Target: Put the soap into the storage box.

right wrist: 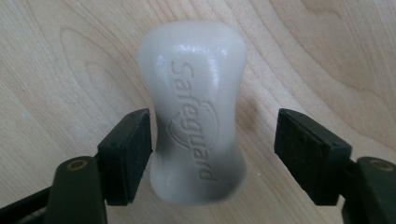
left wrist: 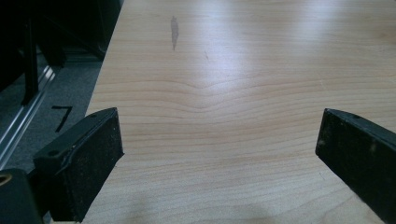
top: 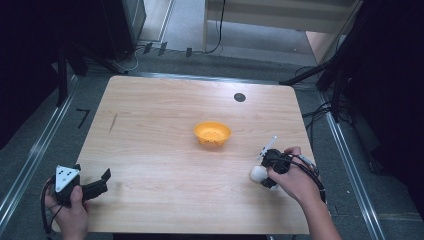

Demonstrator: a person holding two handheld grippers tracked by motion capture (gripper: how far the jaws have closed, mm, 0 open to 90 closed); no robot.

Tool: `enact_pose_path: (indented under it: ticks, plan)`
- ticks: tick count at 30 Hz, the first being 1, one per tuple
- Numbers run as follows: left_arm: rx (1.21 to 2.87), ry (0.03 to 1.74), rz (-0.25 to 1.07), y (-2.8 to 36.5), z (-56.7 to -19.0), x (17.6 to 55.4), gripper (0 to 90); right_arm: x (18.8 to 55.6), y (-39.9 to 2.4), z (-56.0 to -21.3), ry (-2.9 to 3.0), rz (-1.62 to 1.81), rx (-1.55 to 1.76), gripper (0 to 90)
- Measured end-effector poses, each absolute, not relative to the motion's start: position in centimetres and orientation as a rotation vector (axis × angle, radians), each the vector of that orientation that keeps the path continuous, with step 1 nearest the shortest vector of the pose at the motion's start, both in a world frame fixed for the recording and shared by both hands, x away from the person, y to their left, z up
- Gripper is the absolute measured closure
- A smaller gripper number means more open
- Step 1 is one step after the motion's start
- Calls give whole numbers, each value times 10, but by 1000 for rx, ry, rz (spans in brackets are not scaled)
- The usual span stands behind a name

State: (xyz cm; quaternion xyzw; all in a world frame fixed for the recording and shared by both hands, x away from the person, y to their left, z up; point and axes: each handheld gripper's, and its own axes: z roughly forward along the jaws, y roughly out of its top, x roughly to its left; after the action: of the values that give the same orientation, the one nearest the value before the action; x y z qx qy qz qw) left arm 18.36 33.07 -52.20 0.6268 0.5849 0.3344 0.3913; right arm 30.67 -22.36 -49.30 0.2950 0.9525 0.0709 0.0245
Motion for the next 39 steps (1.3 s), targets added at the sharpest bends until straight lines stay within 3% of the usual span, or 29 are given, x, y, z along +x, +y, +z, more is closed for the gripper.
enact_pose_path:
  ticks: [8,10,39]
  plan:
    - [1590,1484,851,331,-522,184,12,310,-218,-498,2982,242,908,403]
    - [1591,1484,851,331,-522,184,12,311,-215,-501,2994,228,899,469]
    - [1600,1481,858,330,-522,184,12,309,-213,-506,2996,250,809,498]
